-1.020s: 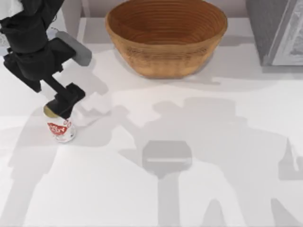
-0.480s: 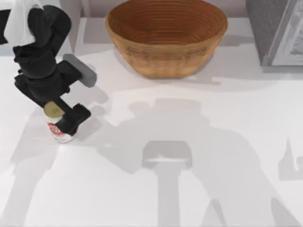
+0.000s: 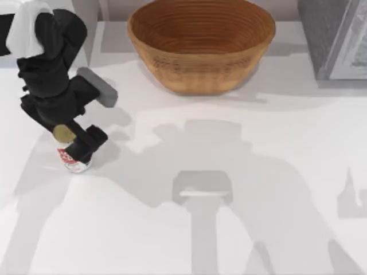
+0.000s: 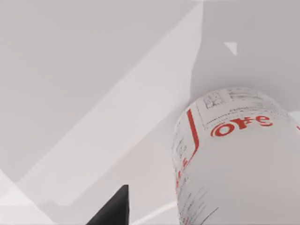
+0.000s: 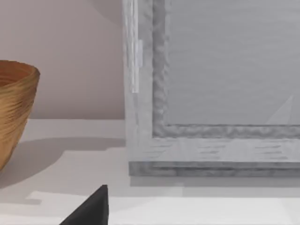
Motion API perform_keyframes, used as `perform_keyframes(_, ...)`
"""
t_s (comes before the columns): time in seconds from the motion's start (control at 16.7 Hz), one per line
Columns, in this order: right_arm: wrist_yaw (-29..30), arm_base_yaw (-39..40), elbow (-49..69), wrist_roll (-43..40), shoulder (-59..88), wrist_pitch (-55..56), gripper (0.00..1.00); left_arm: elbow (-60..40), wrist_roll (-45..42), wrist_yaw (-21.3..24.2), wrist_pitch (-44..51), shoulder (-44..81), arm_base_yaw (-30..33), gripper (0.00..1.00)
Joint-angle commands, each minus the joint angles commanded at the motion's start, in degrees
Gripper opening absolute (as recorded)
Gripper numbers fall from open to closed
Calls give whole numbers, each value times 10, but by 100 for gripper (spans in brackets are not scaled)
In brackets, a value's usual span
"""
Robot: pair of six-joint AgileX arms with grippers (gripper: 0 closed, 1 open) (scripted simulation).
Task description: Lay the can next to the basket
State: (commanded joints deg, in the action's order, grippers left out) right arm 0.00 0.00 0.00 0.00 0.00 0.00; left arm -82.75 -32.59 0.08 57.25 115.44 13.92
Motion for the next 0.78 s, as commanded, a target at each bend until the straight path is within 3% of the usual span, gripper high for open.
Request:
perform_keyframes(0.54, 0, 0, 0, 0, 0, 0, 100, 0, 0, 0, 0, 0, 0, 2)
perform_keyframes(0.78, 0, 0, 0, 0, 0, 0, 100, 0, 0, 0, 0, 0, 0, 0)
